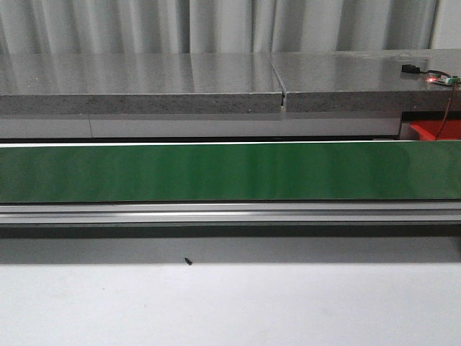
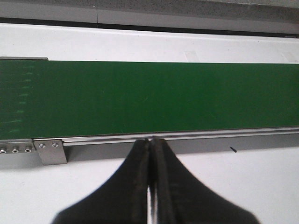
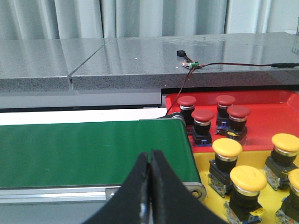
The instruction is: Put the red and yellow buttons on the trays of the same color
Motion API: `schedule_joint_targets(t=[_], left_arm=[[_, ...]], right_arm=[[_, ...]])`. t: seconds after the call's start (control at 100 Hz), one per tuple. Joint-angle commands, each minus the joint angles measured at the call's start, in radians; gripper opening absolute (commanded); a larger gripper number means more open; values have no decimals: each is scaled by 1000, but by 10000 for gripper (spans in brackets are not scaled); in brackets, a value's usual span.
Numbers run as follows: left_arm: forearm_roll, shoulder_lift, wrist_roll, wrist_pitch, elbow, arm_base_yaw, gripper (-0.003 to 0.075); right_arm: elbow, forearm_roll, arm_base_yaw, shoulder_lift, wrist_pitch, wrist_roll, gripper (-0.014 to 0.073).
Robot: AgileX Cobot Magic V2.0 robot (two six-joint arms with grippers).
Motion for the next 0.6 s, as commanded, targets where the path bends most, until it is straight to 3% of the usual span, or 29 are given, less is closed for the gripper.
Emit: schedule_joint_targets(t=[0.0,0.4,0.59], left_arm=[[-8,4,-6,-66,-28,-7,-19],[-2,4,-6,-80,-28,-7,-19],[79,-15,-6,-276,11,-5,-19]], right_arm=[[-13,-14,-6,-22,-74,-2,-67],[-13,-14,-6,-22,-74,-2,-67],[-13,-14,-6,-22,-74,-2,-67]])
